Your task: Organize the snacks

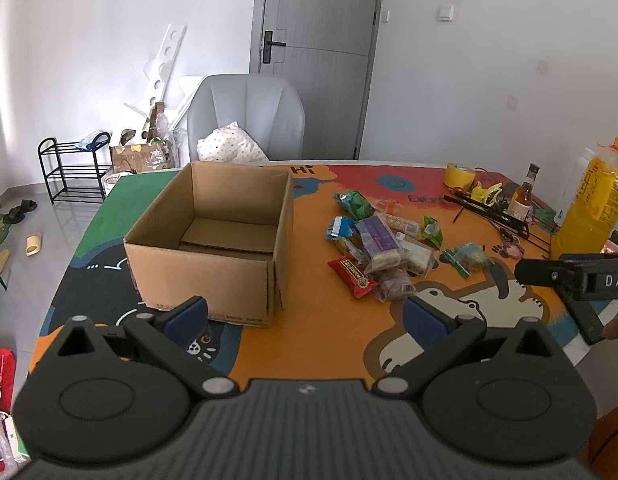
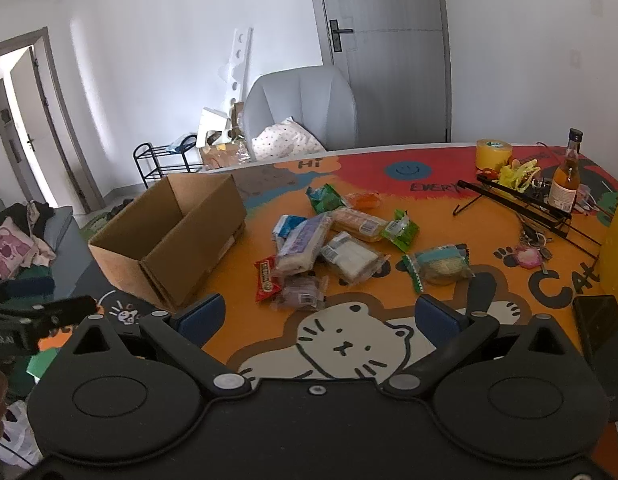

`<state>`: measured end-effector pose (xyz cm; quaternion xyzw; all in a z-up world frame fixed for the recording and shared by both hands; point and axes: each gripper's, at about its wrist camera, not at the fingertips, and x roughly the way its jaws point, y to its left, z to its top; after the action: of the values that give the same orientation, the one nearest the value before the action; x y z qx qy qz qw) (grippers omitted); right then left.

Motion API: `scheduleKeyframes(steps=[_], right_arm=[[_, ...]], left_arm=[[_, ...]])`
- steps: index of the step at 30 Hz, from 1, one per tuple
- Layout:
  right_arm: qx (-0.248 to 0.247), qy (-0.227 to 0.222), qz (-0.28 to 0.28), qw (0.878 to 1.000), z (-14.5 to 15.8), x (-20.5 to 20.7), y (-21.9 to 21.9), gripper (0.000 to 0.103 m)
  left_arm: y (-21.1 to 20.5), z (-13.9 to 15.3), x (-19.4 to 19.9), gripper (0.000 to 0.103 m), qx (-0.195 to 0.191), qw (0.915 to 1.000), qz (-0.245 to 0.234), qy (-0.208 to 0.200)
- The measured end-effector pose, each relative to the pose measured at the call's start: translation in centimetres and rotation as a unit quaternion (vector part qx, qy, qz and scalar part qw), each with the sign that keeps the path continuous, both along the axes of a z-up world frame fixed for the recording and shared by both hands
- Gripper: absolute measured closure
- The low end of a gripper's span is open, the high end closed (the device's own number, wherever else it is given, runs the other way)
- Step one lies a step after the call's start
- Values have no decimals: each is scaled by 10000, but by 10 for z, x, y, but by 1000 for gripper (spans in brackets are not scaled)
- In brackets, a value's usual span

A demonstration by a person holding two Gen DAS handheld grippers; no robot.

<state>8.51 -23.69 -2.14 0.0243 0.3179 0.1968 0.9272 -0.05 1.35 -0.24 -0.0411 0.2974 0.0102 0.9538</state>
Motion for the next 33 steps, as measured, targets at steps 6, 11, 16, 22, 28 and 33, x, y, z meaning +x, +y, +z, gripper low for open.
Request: scheduleKeyframes(steps=[6,11,16,22,28,33], right_arm=[[83,50,16,10000,-9,10,-4,0],[10,40,-39,10000,-19,19,-7,0],[68,37,-135,9999,-27,30,-15,0],[213,108,-168,9996,-34,44,-25,0],[164,111,-352,9992,-41,60,-35,0],[237,242,-462,9984,-48,77,-44,0]], left_arm=[[0,-2,11,0,-16,10000,59,-15],[-5,-7,18,0,-108,9999,28,-64],[-12,-12,33,0,-217,9997,-80,-86],[-19,-17,53,0,-270,9996,-92,-90],[-28,-22,70,0,-503,9982,-286,-173],[-37,-27,90,1,-608,9971,-459,-94]])
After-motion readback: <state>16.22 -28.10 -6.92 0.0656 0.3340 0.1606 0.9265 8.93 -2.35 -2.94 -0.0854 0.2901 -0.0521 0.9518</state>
